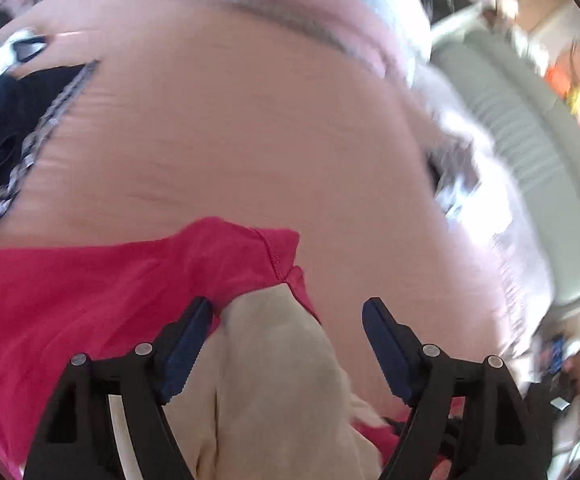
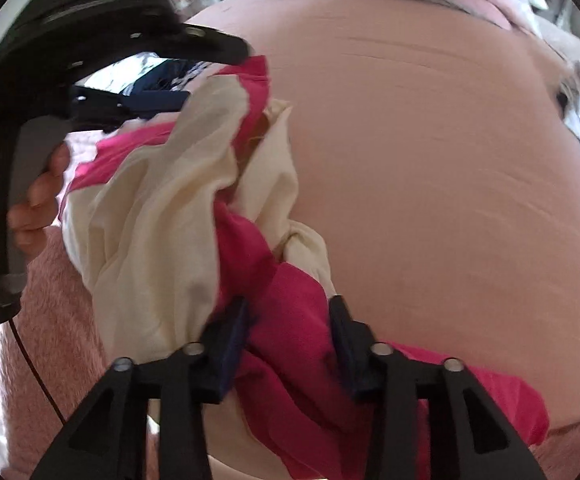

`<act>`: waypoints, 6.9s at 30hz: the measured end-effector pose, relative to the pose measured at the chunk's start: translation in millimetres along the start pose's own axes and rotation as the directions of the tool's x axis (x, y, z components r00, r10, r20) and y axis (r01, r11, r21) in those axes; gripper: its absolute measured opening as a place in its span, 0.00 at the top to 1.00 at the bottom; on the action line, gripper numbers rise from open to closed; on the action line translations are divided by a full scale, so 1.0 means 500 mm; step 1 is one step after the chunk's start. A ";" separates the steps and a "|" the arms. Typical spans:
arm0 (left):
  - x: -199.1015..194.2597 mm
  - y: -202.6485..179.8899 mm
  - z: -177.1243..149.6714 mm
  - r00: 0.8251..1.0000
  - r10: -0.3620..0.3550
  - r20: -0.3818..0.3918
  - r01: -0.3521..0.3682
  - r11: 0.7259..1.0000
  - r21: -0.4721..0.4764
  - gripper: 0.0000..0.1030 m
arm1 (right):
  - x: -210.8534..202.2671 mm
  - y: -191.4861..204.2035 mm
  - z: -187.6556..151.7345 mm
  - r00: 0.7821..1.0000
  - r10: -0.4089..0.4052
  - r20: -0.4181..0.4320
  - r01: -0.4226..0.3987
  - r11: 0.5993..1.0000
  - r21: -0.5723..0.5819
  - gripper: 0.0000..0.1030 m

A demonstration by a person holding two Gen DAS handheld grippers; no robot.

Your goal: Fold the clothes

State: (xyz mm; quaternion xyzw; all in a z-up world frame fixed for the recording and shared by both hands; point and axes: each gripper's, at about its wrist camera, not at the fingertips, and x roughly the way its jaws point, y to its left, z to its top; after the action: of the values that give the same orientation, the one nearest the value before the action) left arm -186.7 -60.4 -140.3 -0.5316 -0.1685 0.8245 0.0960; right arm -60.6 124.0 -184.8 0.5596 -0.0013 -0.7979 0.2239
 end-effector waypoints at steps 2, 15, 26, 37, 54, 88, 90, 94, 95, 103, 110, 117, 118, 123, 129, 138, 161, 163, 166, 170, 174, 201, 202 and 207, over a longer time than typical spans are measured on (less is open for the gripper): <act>0.047 -0.013 -0.013 0.992 0.111 -0.056 -0.107 0.992 0.063 0.78 | -0.002 0.003 -0.006 1.000 -0.007 0.011 0.007 1.000 -0.025 0.57; -0.248 -0.050 0.136 0.938 -0.156 0.309 0.149 0.988 0.044 0.92 | -0.087 -0.015 0.165 0.938 -0.268 0.218 0.264 0.963 0.046 0.87; -0.527 -0.130 0.070 0.729 -0.321 0.604 0.276 0.946 0.169 0.92 | -0.528 -0.083 0.296 0.762 -0.209 0.612 0.142 0.977 0.157 0.86; -0.130 -0.006 -0.197 0.939 -0.264 0.221 0.308 0.931 -0.197 0.92 | -0.144 -0.111 0.145 0.978 -0.149 0.145 0.120 0.974 0.192 0.68; -0.152 0.033 -0.289 0.972 -0.178 0.153 0.203 0.965 -0.169 0.89 | 0.047 0.052 0.196 0.987 -0.162 -0.015 0.158 0.975 -0.154 0.41; -0.016 -0.044 -0.290 0.981 0.101 -0.166 -0.070 0.981 0.181 0.67 | -0.074 -0.103 0.057 0.954 -0.278 0.111 0.255 0.950 0.182 0.70; -0.012 -0.058 -0.300 0.975 0.115 -0.189 -0.073 0.974 0.214 0.66 | -0.113 -0.102 0.040 0.947 -0.281 0.158 0.247 0.947 0.203 0.71; -0.052 -0.108 -0.296 0.993 0.080 -0.088 -0.054 0.962 0.267 0.67 | -0.207 -0.064 0.028 0.880 -0.345 0.326 0.288 0.934 0.210 0.71; -0.076 -0.124 -0.288 0.998 0.041 -0.038 -0.029 0.962 0.272 0.67 | -0.237 -0.058 0.034 0.860 -0.352 0.369 0.290 0.933 0.214 0.71; -0.137 -0.167 -0.218 0.984 -0.108 0.143 0.070 0.966 0.248 0.63 | -0.330 -0.034 0.033 0.815 -0.337 0.471 0.248 0.938 0.241 0.71; -0.049 -0.182 -0.252 0.997 -0.077 -0.024 0.081 0.955 0.285 0.62 | -0.333 -0.060 0.015 0.801 -0.359 0.480 0.250 0.928 0.277 0.71; -0.030 -0.155 -0.286 0.994 0.112 0.001 -0.107 0.951 0.292 0.51 | -0.342 -0.081 0.013 0.788 -0.353 0.505 0.223 0.928 0.299 0.71; -0.027 -0.146 -0.287 0.994 0.106 -0.012 -0.099 0.957 0.274 0.51 | -0.344 -0.082 0.014 0.790 -0.351 0.503 0.225 0.929 0.295 0.71; -0.081 -0.148 -0.280 0.971 0.188 0.148 -0.220 0.944 0.247 0.94 | -0.351 -0.077 0.012 0.807 -0.315 0.500 0.213 0.944 0.250 0.80; -0.199 -0.151 -0.232 0.920 0.137 0.368 -0.209 0.964 0.165 0.95 | -0.313 -0.076 0.021 0.863 -0.312 0.397 0.251 0.947 0.199 0.85; -0.225 -0.099 -0.223 0.930 0.110 0.351 -0.173 0.973 0.155 0.96 | -0.236 -0.080 0.014 0.925 -0.280 0.256 0.246 0.956 0.158 0.82; -0.055 -0.076 -0.303 0.990 0.141 0.004 -0.137 0.956 0.261 0.52 | -0.192 -0.108 0.013 0.951 -0.219 0.221 0.184 0.969 0.167 0.82; -0.033 -0.078 -0.299 0.985 0.172 -0.009 -0.163 0.948 0.273 0.52 | -0.202 -0.101 0.013 0.951 -0.213 0.223 0.177 0.969 0.170 0.82; -0.008 -0.082 -0.291 0.980 0.198 -0.008 -0.188 0.942 0.277 0.57 | -0.217 -0.087 0.010 0.950 -0.208 0.232 0.171 0.971 0.169 0.82; -0.028 -0.097 -0.286 0.979 0.196 0.063 -0.205 0.946 0.251 0.97 | -0.250 -0.063 0.016 0.937 -0.236 0.259 0.202 0.968 0.150 0.82; -0.100 -0.105 -0.270 0.966 0.169 0.195 -0.212 0.951 0.226 0.97 | -0.284 -0.037 0.025 0.913 -0.289 0.288 0.265 0.957 0.119 0.82; 0.030 -0.066 -0.297 0.971 0.215 -0.106 -0.166 0.922 0.350 0.50 | -0.100 -0.033 -0.037 0.948 -0.318 0.026 0.319 0.944 -0.084 0.54; 0.040 -0.072 -0.299 0.968 0.214 -0.129 -0.155 0.918 0.366 0.50 | -0.091 -0.041 -0.035 0.945 -0.327 0.026 0.328 0.941 -0.080 0.54; 0.037 -0.096 -0.318 0.969 0.204 -0.141 -0.126 0.894 0.431 0.49 | -0.109 -0.092 -0.016 0.906 -0.410 0.102 0.410 0.912 0.025 0.64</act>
State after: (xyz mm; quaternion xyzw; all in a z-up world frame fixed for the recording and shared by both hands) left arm -50.6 18.1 -197.7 -0.5843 0.0676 0.7943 0.1522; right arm -55.2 187.0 -150.8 0.5052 0.1031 -0.8553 0.0499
